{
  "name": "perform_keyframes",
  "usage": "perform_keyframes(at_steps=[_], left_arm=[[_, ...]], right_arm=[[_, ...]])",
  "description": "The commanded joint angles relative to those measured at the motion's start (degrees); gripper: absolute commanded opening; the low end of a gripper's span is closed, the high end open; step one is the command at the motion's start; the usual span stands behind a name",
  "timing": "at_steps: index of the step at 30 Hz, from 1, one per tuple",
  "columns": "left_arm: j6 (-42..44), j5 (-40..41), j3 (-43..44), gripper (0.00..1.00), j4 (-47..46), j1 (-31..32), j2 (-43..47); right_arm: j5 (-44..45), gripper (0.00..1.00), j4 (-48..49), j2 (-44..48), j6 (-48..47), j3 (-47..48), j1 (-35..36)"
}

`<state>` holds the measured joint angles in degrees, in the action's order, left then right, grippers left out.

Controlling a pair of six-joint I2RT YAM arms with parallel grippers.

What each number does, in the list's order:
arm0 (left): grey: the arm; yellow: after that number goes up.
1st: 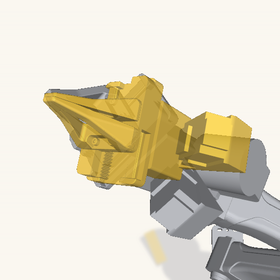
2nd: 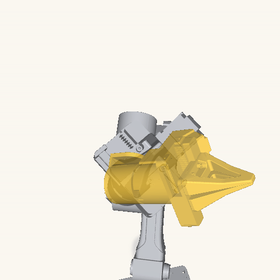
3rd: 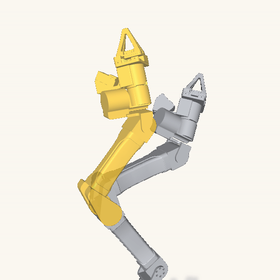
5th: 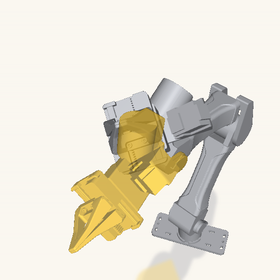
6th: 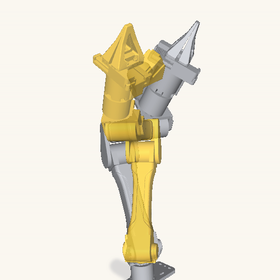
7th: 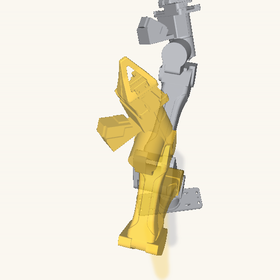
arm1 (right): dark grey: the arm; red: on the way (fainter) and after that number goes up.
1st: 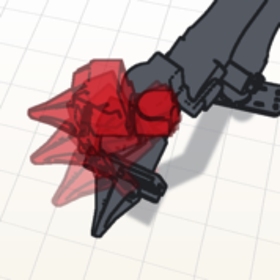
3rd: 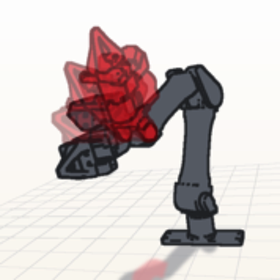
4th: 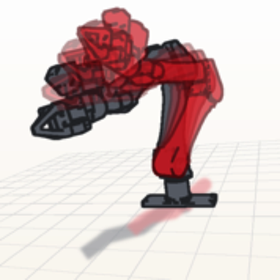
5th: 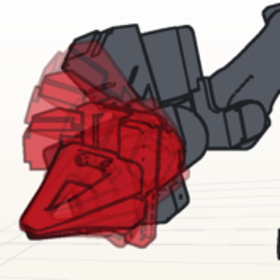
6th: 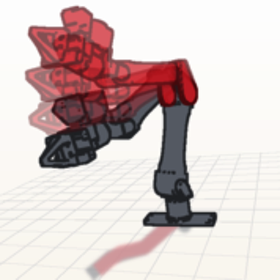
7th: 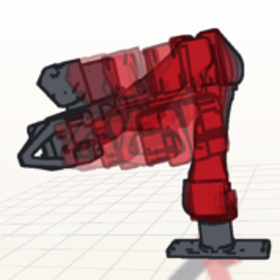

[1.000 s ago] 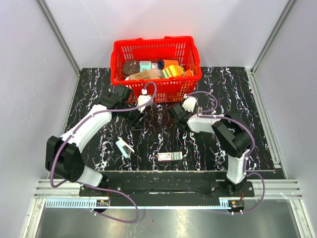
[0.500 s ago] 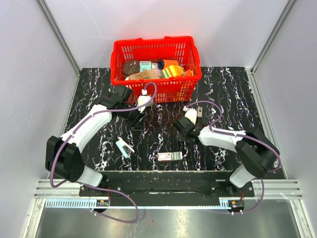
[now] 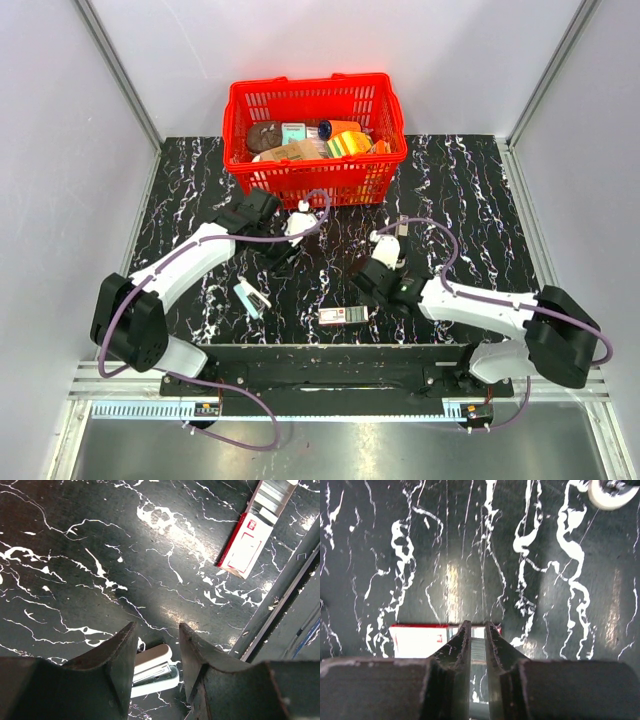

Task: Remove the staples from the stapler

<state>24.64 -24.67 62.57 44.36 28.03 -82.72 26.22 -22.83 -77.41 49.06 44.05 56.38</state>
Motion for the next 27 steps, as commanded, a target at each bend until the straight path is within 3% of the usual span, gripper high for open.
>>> perform_keyframes(at_steps=[1,11,27], left_arm=[[1.55,2.61,-0.08,0.43,-3.05,1.06,0.72],[2.51,2.52,-0.86,0.43,-2.7,1.24,0.1],[2.43,2.6,-0.6,0.43,-2.61,1.67,0.36]], right_arm=[[5.16,0.14,-4.58,2.17,5.96,0.24,4.34],[9.47,0.13,-8.9,-4.24,7.45,3.58,11.64],[8.15,0.15,-6.79,-8.2,5.17,4.29,12.26]])
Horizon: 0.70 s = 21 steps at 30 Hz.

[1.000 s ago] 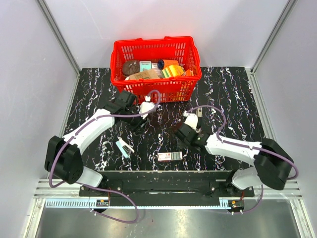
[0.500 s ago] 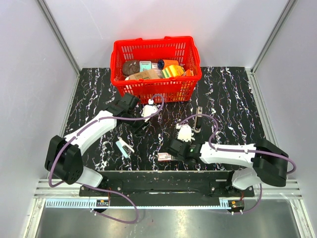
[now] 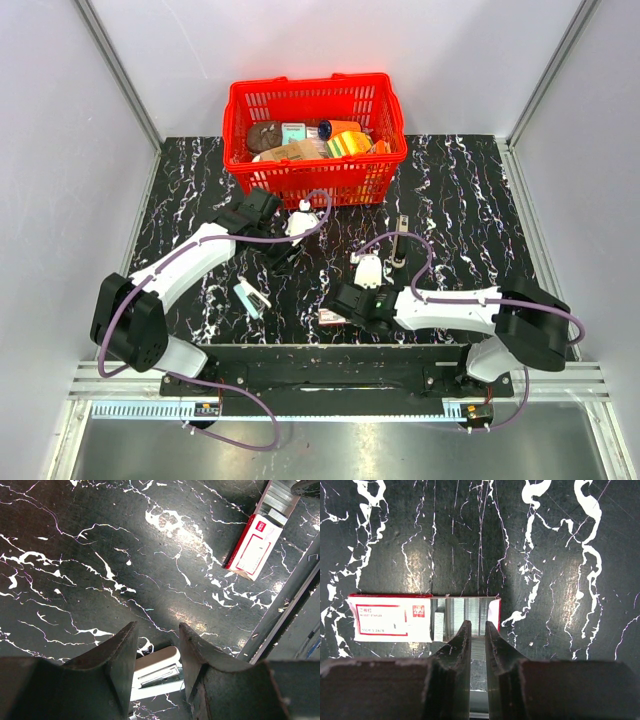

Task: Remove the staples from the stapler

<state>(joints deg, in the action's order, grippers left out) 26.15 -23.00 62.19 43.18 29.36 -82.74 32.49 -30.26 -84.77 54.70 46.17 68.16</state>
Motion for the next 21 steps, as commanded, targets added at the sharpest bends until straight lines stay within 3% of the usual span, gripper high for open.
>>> perform_keyframes(at_steps=[1,21], left_arm=[[0.92,0.94,-0.23,0.43,-1.34,0.17,0.39],[0.57,0.68,0.03,0.43,-1.34,0.43,0.3]], right_arm=[[1.79,0.15,0.82,-1.01,-0.64,2.17,0.48],[1.87,0.19,2.4,-3.29,-2.05,1.99,0.48]])
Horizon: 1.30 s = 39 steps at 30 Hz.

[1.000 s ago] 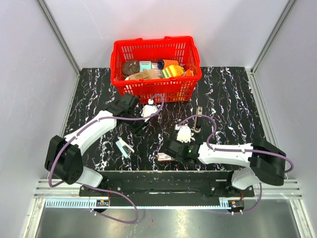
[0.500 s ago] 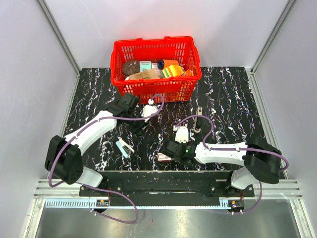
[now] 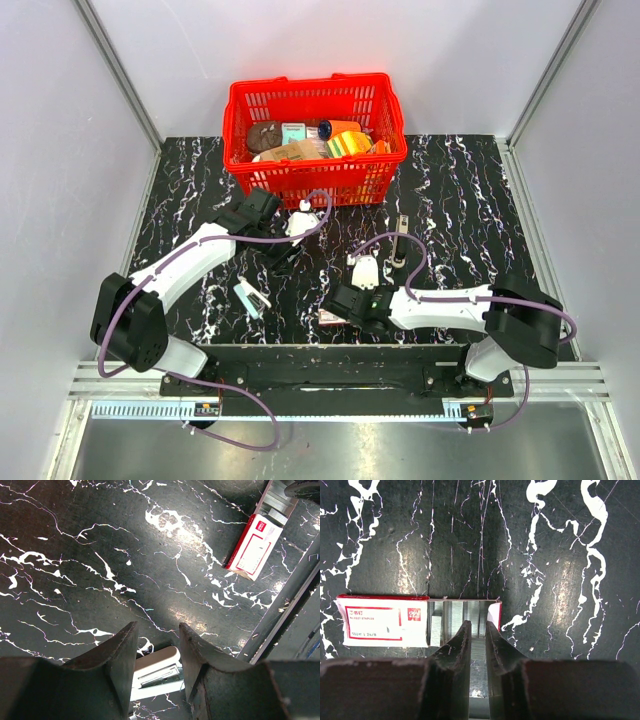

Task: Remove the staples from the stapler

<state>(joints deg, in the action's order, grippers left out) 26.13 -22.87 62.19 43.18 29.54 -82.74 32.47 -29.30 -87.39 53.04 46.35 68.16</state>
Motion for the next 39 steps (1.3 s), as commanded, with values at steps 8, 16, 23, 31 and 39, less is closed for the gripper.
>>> perform_keyframes(at_steps=[8,16,23,31,39], left_arm=[[0.5,0.46,0.47,0.43,-1.08,0.26,0.21],[0.59,0.64,0.65,0.43,-0.73,0.34,0.12],[0.59,0.55,0.74,0.44,-0.55,0.43,0.12],[1.47,0.72,0.82,0.44,-0.11,0.69,-0.23],[3.22,0.81,0.47,0.44,-0.37,2.8,-2.42]], right_arm=[[1.72,0.24,1.88,-1.38,-0.92,2.08,0.39],[1.55,0.29,1.97,-1.64,-1.27,2.26,0.39],[1.81,0.31,1.7,-0.94,-1.36,2.26,0.39],[4.62,0.31,-2.6,6.17,-1.44,3.92,0.31],[-1.16,0.32,-2.61,15.14,-1.62,-0.63,-6.71]])
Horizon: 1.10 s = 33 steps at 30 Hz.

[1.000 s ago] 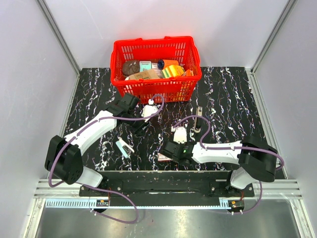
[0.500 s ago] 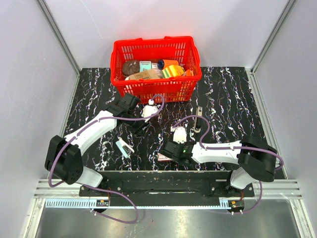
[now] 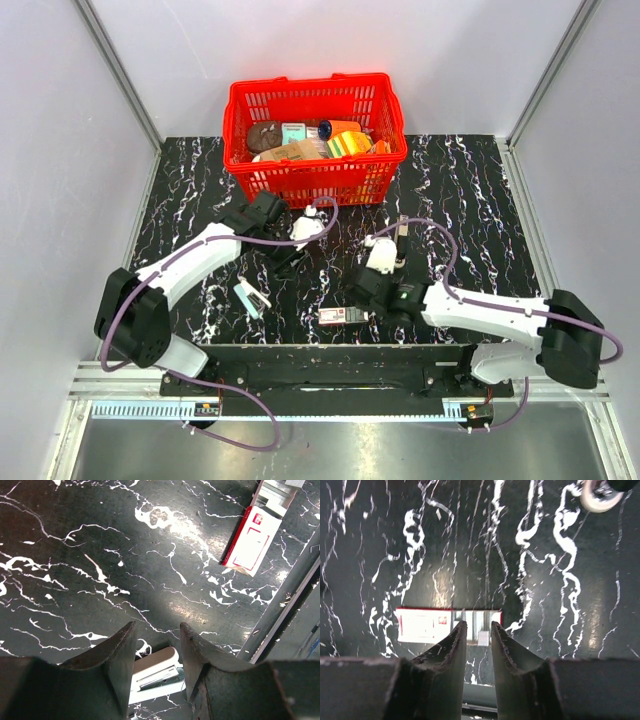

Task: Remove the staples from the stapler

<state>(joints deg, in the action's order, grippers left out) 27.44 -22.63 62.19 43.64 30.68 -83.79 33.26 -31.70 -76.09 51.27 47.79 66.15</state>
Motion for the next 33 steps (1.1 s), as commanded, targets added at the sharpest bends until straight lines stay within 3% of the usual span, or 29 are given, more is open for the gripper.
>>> perform_keyframes(at_steps=[1,4,9,20,33], left_arm=[[2.35,1.01,0.04,0.44,-1.1,2.36,-1.73],[3.32,2.85,-0.49,0.44,-2.06,4.91,-3.13],[4.9,5.58,-2.42,0.45,-4.78,8.96,-5.24],[6.31,9.89,-9.28,0.45,-9.18,14.58,-6.74],[3.76,9.8,-9.2,0.45,-12.52,18.36,-8.49]], right_arm=[[-4.4,0.31,1.02,4.72,-0.02,-3.83,-6.8],[-12.05,0.31,6.46,6.66,-0.29,-9.1,-12.6],[-18.92,0.31,13.94,7.89,-0.46,-14.3,-15.17],[-24.46,0.26,21.33,2.1,-0.2,-18.43,-17.89],[-27.45,0.22,23.27,0.95,-0.73,-19.93,-18.25]])
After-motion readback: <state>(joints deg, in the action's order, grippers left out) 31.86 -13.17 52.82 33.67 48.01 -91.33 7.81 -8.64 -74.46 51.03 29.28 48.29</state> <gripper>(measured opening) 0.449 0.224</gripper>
